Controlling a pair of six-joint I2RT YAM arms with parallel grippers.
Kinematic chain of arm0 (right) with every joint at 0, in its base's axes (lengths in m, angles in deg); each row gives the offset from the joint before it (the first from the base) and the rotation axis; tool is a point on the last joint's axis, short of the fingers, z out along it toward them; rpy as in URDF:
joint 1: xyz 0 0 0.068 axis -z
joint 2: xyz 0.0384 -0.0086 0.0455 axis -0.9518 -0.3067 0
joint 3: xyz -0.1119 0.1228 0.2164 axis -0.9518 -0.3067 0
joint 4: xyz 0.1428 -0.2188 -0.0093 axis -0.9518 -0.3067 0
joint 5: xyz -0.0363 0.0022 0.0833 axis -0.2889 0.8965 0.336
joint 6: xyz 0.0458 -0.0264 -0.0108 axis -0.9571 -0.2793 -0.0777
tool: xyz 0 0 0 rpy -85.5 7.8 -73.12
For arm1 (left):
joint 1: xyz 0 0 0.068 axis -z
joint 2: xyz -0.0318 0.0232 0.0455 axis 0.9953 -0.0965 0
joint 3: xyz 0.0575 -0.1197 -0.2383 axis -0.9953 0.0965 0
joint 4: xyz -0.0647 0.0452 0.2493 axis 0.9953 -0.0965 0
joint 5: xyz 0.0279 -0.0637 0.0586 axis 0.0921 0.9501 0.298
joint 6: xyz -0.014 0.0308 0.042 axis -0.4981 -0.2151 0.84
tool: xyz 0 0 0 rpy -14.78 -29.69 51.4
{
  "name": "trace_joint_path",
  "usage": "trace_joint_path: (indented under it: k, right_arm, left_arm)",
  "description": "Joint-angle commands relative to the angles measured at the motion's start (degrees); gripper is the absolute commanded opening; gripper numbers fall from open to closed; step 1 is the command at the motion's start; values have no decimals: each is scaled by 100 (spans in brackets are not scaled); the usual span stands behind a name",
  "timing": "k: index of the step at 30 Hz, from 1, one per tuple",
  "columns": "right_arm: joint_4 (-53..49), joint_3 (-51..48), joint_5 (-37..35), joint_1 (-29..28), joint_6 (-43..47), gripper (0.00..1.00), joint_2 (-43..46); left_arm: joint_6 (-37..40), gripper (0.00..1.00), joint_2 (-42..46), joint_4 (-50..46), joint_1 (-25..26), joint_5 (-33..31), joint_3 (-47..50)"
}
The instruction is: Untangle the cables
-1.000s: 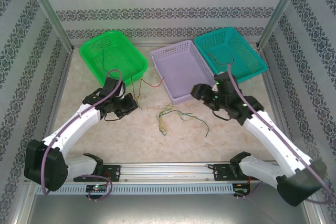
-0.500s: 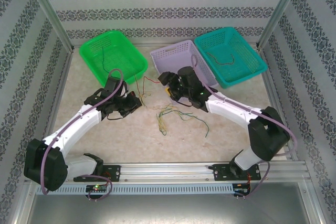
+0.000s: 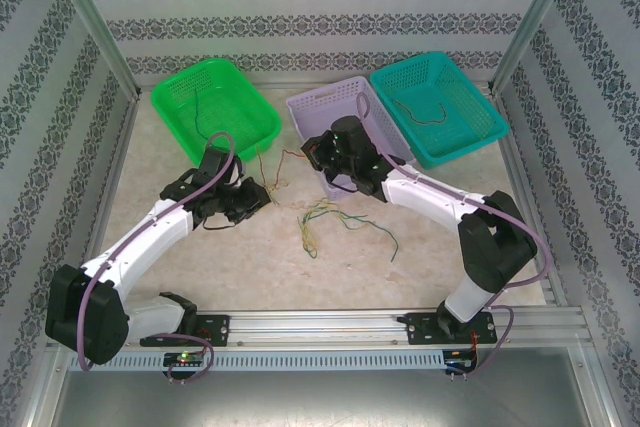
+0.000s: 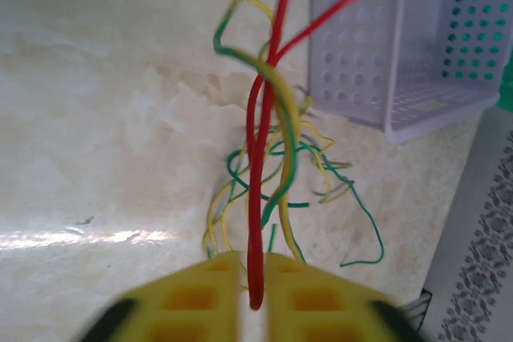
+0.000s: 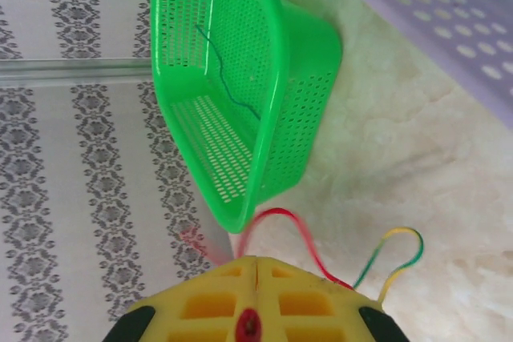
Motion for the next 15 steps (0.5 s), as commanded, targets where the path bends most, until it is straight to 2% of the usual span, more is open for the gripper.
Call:
trace_joint_path:
  k: [1, 6, 13, 15]
  right_arm:
    - [-538, 187, 236, 10, 501, 0, 39]
    - [-442, -5, 362, -73, 461, 0, -14]
    - [-617, 128, 505, -64, 629, 0, -63]
    - [-618, 215, 579, -78, 705, 0, -90]
  left_arm:
    - [-5, 47, 181, -701, 46, -605, -226]
    - [-200, 60, 342, -1027, 43, -1047, -380]
    - [-443, 60, 196, -607, 41, -507, -311]
    - [-499, 60, 195, -594, 40, -531, -295]
